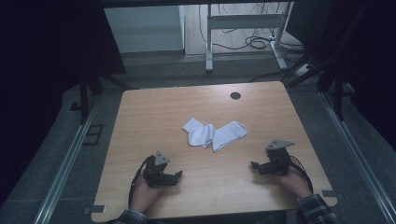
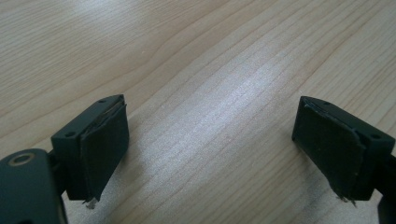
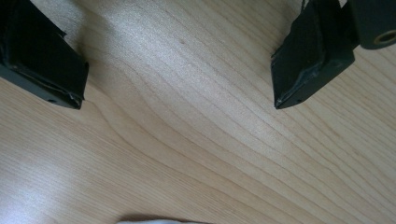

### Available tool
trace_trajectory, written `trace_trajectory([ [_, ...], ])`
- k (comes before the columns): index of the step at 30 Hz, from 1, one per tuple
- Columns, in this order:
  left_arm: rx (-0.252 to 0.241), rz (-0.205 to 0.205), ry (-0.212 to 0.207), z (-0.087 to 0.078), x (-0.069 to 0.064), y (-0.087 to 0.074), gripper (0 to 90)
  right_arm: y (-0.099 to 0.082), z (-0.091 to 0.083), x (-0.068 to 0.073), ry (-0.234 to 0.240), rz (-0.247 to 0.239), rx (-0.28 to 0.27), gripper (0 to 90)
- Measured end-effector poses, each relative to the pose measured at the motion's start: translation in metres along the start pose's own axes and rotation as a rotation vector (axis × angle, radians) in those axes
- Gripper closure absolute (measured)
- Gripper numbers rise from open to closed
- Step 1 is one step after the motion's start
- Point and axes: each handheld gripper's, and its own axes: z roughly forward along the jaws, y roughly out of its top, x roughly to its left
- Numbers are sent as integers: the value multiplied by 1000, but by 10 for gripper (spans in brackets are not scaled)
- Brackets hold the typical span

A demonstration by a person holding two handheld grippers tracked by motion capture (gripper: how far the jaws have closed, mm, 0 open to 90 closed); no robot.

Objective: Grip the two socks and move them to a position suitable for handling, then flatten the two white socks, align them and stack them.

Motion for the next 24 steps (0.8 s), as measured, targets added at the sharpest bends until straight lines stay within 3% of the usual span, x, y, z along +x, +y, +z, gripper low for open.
trace_trajectory([
  [24,0,-2,1,1,-1,1,111,3,0,2,8,-9,22,51],
])
